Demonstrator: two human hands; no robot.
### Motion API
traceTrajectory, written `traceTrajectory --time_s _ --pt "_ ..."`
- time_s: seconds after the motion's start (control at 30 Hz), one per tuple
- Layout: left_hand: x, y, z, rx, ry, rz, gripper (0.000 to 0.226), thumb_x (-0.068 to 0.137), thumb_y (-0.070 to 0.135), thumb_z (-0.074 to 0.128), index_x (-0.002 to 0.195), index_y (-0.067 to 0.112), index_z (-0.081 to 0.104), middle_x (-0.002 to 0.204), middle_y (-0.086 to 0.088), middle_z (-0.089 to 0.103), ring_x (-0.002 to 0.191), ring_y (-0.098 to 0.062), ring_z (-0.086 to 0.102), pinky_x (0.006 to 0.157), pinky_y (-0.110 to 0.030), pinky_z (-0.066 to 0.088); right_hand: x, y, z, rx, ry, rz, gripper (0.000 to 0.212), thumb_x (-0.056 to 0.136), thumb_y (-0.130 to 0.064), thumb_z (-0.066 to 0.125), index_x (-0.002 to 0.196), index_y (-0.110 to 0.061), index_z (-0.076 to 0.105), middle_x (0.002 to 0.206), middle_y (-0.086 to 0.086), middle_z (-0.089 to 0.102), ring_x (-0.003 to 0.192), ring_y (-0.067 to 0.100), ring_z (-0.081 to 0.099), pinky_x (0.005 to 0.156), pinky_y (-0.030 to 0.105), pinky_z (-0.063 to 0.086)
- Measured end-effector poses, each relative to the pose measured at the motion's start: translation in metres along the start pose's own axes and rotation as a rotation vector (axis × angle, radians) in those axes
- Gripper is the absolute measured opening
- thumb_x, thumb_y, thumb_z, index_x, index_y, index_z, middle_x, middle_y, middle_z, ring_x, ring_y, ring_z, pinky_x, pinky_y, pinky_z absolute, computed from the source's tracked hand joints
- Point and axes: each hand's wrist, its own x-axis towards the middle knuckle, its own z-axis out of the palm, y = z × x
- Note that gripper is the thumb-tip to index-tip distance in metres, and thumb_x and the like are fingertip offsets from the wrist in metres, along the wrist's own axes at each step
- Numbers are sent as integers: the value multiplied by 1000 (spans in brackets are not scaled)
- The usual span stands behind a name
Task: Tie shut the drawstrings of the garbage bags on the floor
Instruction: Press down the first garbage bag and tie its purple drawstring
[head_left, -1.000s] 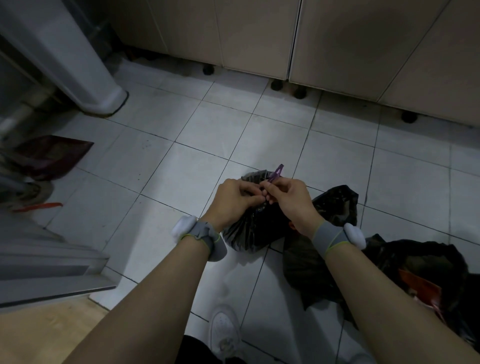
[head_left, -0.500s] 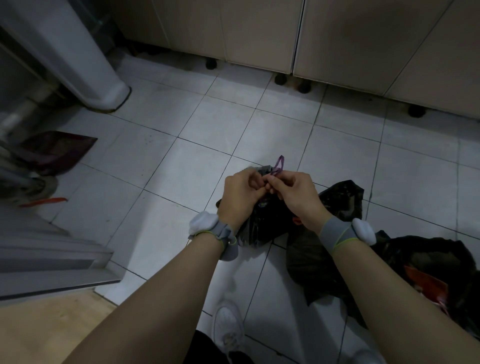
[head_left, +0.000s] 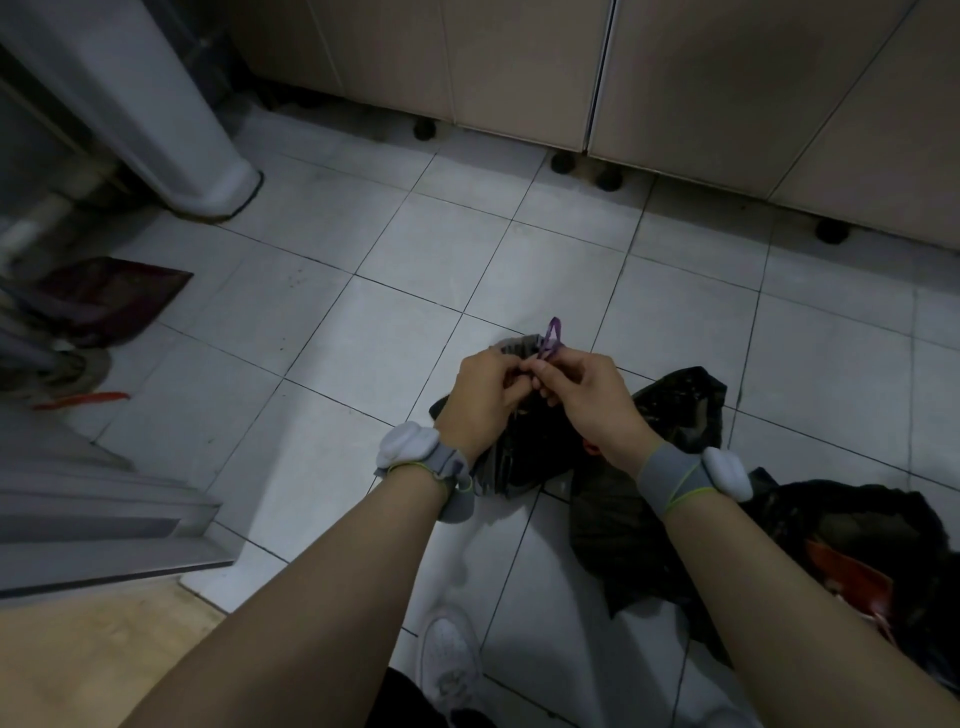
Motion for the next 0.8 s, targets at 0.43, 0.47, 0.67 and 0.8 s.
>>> traceTrajectory --time_s 0.43,0.47,0.67,0.8 --pt "-3 -4 -31 -174 -72 -159 13 87 17 84 98 10 83 85 -4 80 80 -17 78 76 -15 60 1 2 0 19 56 20 19 100 -12 59 104 -3 75 79 5 70 72 12 60 69 18 52" --pt "-3 -3 -33 -194 -68 -167 11 88 17 83 96 10 82 82 -4 80 81 -19 79 76 -20 62 0 2 0 22 62 20 18 99 -12 60 103 -4 76 79 5 71 71 11 61 69 18 53" --pt "-1 4 -31 -344 -51 -286 19 97 25 72 100 8 78 93 -11 79 90 -25 76 82 -37 58 0 -4 3 205 101 57 13 97 -6 61 101 -3 73 84 14 71 75 17 66 78 23 59" --pt "0 10 -27 -593 -41 -413 25 103 24 64 101 1 74 86 -10 73 78 -19 69 73 -35 47 -3 -9 6 253 125 79 16 97 -4 61 106 3 72 91 20 72 81 22 68 81 25 61"
